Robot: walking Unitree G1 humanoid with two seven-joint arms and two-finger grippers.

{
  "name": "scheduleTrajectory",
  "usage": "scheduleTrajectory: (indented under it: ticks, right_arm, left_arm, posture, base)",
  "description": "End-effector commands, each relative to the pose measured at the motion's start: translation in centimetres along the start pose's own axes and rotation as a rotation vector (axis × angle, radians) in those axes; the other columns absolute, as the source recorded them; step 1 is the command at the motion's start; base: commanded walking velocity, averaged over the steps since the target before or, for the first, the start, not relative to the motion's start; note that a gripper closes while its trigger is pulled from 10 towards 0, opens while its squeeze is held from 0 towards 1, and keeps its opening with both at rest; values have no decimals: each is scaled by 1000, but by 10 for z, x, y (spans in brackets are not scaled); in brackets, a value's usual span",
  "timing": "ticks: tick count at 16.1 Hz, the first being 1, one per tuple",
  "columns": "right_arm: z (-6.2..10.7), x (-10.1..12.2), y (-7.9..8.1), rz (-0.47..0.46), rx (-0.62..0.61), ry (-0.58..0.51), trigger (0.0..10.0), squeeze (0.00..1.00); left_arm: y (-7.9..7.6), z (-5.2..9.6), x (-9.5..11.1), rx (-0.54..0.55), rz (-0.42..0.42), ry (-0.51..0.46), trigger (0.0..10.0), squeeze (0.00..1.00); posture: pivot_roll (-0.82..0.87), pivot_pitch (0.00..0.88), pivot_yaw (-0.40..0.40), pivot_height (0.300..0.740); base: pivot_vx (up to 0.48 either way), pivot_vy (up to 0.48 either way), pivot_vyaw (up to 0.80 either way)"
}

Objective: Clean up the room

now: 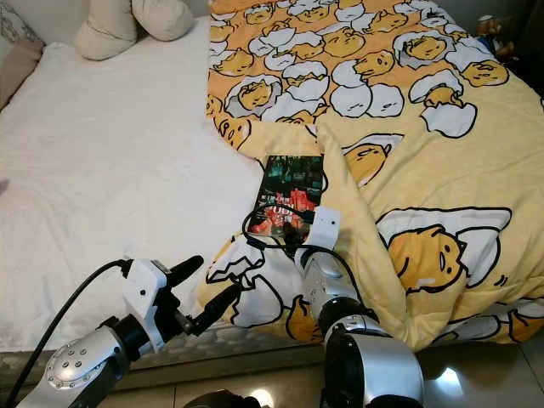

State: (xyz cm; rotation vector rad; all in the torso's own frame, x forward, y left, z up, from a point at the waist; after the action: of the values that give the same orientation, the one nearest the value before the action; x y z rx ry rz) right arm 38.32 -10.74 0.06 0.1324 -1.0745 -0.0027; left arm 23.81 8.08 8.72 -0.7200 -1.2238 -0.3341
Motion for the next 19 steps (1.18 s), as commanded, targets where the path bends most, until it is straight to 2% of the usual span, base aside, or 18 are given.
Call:
scheduleTrajectory:
  ticks: [1,2,5,9,11,14,17,19]
  right_arm:
    - [1,-13,14,-11,38,36,0,0]
    - [1,-12,14,-5,37,32,0,0]
    - [0,7,13,89,32,-56,0,0]
    - [0,9,21,58,76,-55,0,0]
    - [-1,20,30,61,100,-85,0,0]
    - [0,65,33,194,102,-240,0,0]
    - [3,98,30,287,87,-346,0,0]
    - [4,112,27,310,78,-382,0,0]
  left_arm:
    - [2,2,2,9,-14,6,10000,0]
    - [2,2,2,9,-14,6,10000,0]
    - [3,0,3,12,-15,1,10000,0]
    - [2,-6,2,4,-13,-1,10000,0]
    - [10,-10,2,51,-4,-6,10000,0]
    - [23,-23,6,129,35,-47,10000,0]
    - [20,-36,7,126,40,-70,10000,0]
    - [23,-42,9,132,37,-84,10000,0]
  posture:
    - [71,129,213,740]
    - [71,129,213,740]
    - [62,124,209,740]
    - [38,123,212,740]
    - [28,114,208,740]
    - [-4,85,193,740]
    - [-38,35,171,740]
    - [-55,0,157,740]
  base:
    - [0,0,0]
    - [0,0,0]
    - [0,0,0]
    - [0,0,0]
    - [0,0,0]
    - [0,0,0]
    - [0,0,0]
    - [0,0,0]
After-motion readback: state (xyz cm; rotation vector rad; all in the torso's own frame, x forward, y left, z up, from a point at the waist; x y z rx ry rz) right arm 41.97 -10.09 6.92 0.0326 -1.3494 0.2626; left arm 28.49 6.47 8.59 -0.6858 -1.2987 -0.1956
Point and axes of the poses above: a point about 5 cm out from each wrist's last joint towards the gripper, its own z axis pointing back from the gripper into the wrist, its own x axis along the axis of the wrist's last joint, y = z × x, the point moved 6 cm from there along -z, pointing out of the wrist towards the gripper, and after that the axes turned 13 degrees about z, right-handed, at the moved point
